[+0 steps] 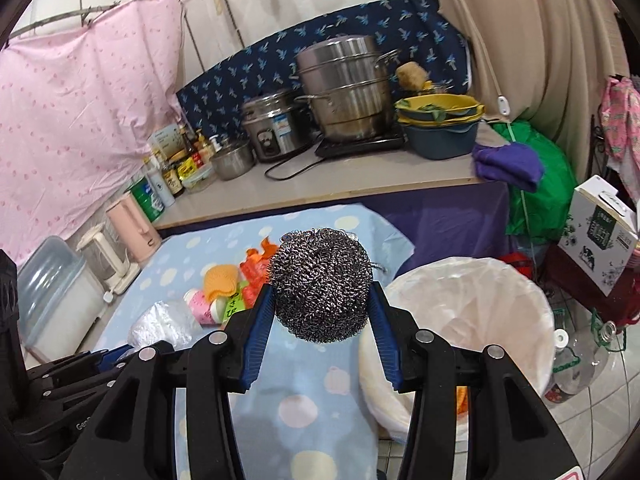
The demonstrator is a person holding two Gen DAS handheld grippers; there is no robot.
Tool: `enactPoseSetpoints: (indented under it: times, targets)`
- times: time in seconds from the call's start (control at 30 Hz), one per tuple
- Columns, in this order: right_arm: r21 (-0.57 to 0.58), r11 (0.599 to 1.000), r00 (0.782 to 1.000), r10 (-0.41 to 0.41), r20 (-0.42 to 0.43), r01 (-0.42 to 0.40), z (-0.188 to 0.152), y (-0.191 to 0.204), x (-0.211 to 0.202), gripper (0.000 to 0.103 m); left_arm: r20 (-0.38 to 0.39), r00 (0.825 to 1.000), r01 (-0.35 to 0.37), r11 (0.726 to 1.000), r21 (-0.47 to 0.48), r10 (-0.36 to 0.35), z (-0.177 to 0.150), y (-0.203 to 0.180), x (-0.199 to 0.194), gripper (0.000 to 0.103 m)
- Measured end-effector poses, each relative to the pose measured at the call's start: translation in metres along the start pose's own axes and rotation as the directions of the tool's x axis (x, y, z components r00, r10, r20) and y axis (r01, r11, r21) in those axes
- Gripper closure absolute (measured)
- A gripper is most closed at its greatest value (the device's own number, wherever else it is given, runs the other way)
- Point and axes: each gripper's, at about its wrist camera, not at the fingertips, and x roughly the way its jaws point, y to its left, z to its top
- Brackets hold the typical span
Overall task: Collect trash
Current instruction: 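Carry the clear bag and steel wool scrubber over the trash bin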
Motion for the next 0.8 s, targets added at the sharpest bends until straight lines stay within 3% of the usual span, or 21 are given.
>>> enactPoseSetpoints:
  times: [0.4,0.8]
  targets:
    - [0.109,0.988,0.993,-0.115,0.029,0.112,-0.002,-0.074,-0.021,0.057,-0.004,0.999,0.054,0.992,0.118,-0.053,0.013,-0.071,0.022,0.08]
    - [0.176,0.971,0.986,-0.165,-0.008,0.164,-0.016,-0.119,-0.013,0.057,-0.045,0.997,0.072,0.977,0.201,-0.064,0.015,-0.12,0.061,0.08]
